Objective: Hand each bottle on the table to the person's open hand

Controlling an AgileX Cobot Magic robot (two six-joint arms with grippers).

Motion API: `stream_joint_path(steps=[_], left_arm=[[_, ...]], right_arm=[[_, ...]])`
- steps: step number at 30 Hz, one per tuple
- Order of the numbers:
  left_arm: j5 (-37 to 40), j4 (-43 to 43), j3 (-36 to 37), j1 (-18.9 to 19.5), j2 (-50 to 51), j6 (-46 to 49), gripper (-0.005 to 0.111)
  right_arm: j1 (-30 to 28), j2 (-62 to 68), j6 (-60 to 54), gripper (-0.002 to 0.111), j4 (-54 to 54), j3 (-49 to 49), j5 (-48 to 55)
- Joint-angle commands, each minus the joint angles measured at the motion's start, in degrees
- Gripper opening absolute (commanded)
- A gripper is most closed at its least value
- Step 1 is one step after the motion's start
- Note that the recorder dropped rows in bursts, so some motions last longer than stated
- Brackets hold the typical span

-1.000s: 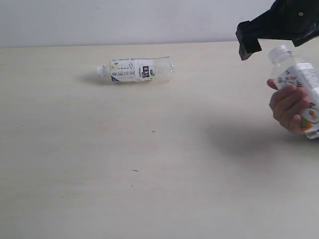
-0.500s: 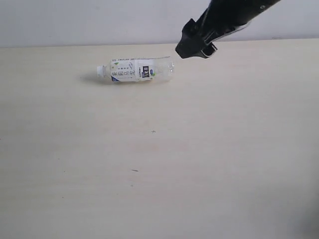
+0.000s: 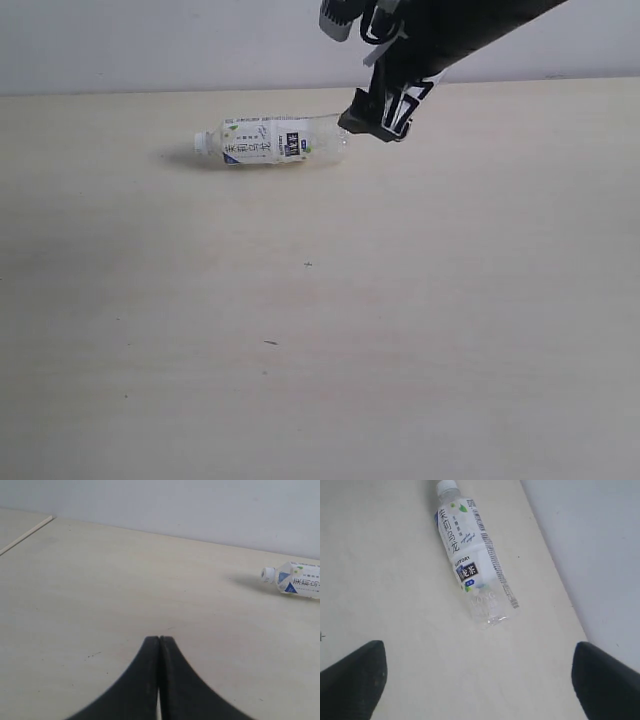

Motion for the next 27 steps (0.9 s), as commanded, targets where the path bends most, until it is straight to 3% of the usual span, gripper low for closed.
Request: stream_joint_path(steps=[1,4,8,13,19,23,27], left_arm=[[-0.1,0.0,0.0,-0.3,-0.4,-0.2,0.0],[-0.1,0.0,0.0,-0.3,-0.4,-0.2,0.0],[-0.1,0.0,0.0,-0.3,-0.4,-0.2,0.0],[-0.1,0.0,0.0,-0.3,-0.4,-0.2,0.0],[-0.1,0.0,0.0,-0.3,-0.4,-0.2,0.0],[-0.1,0.0,0.0,-0.3,-0.4,-0.2,0.0],[-0.1,0.0,0.0,-0.3,-0.4,-0.2,0.0]], right_arm=[[0.1,-2.8,7.0,0.075,0.3,-0.4,1.8],[0.1,-4.7,12.7,0.047,-0.9,-0.4,7.5],[0.1,-7.2,16.1,0.002,-3.6,-0.4,16.4],[0.1,-11.6,21.0,0.0,-4.8,-0.4,23.7],[0.1,-20.2,41.5,0.0,-13.5,1.7,28.7],[0.1,-28.6,46.0,0.0,-12.0,9.3,22.8],[0.1,-46.2,46.1,0.0,-1.9,27.1,10.4]])
